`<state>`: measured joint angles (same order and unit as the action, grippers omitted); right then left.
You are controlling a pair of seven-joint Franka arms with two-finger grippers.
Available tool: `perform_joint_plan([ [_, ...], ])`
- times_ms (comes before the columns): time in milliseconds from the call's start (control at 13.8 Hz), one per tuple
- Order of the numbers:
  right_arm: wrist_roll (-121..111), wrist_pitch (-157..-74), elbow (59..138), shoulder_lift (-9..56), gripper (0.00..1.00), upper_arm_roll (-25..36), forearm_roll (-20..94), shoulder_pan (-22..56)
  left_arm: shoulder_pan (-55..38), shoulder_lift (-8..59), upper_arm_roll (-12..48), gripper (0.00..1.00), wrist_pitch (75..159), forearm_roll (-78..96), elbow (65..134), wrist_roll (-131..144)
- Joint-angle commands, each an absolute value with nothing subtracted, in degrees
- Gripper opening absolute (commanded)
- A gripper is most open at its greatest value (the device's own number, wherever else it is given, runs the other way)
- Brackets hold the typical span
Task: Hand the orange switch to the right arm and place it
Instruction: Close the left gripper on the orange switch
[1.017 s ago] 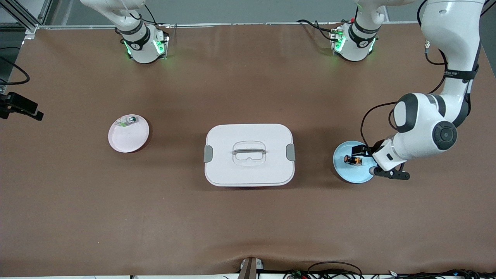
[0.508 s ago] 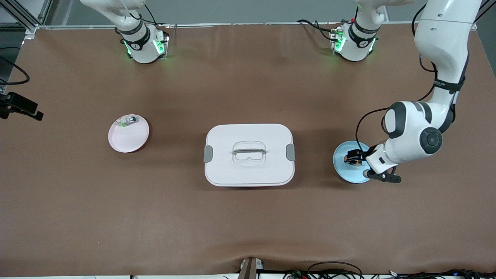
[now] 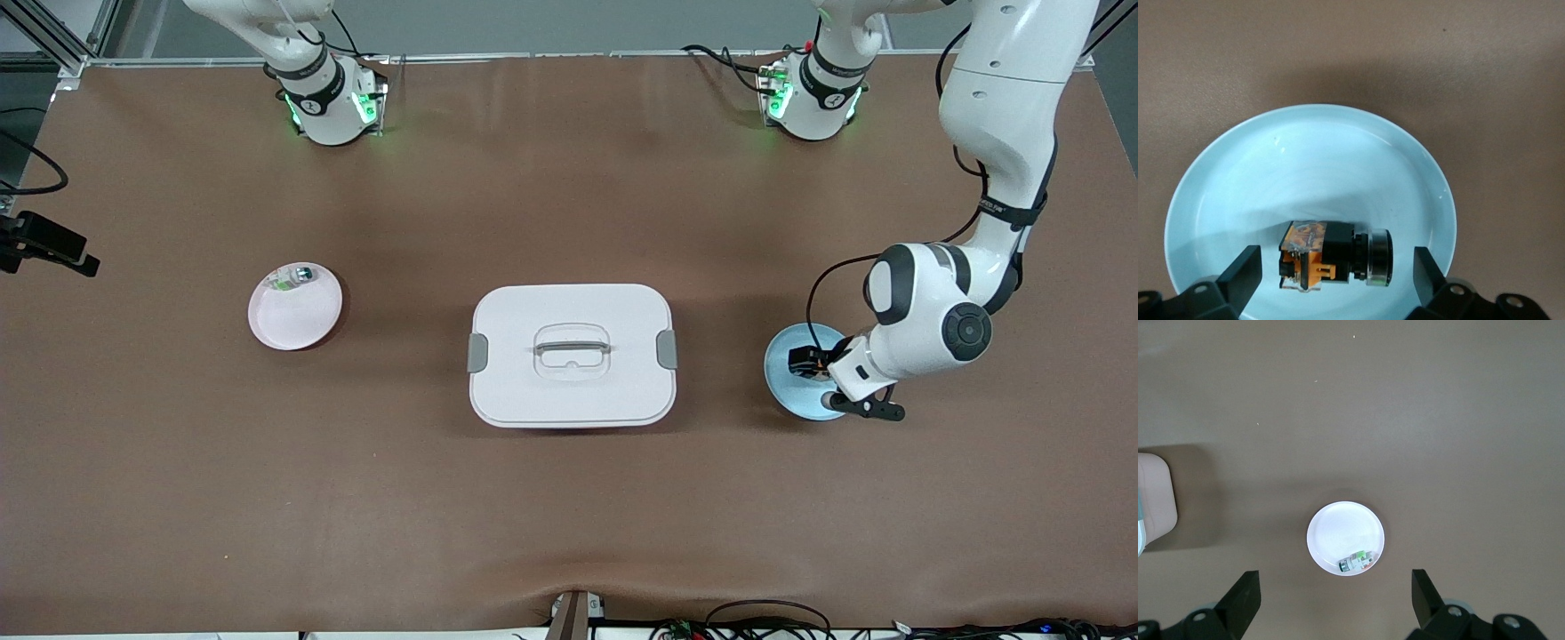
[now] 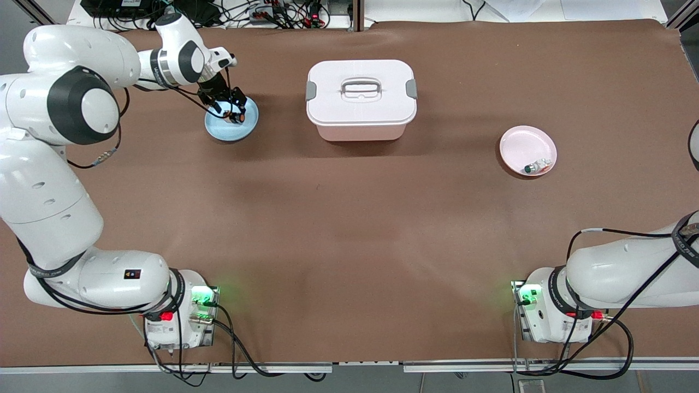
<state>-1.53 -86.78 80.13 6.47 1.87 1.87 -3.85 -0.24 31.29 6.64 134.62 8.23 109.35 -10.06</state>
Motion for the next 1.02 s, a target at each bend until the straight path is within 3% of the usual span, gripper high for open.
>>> perform_joint_plan([
  [0,-1.6,-86.9,81.2,5.2,1.0,1.2,1.8,-4.7,-0.3,31.6,6.9,1.0,137.3,8.3,110.8,-10.9],
  [726,-1.6,-86.8,81.1,5.2,1.0,1.2,1.8,-4.7,-0.4,32.1,6.9,1.0,137.5,8.3,111.4,-10.6],
  [944,-1.6,-86.9,81.1,5.3,1.0,1.2,1.8,-4.7,-0.4,32.3,6.9,0.61,137.5,8.3,111.4,-10.5],
])
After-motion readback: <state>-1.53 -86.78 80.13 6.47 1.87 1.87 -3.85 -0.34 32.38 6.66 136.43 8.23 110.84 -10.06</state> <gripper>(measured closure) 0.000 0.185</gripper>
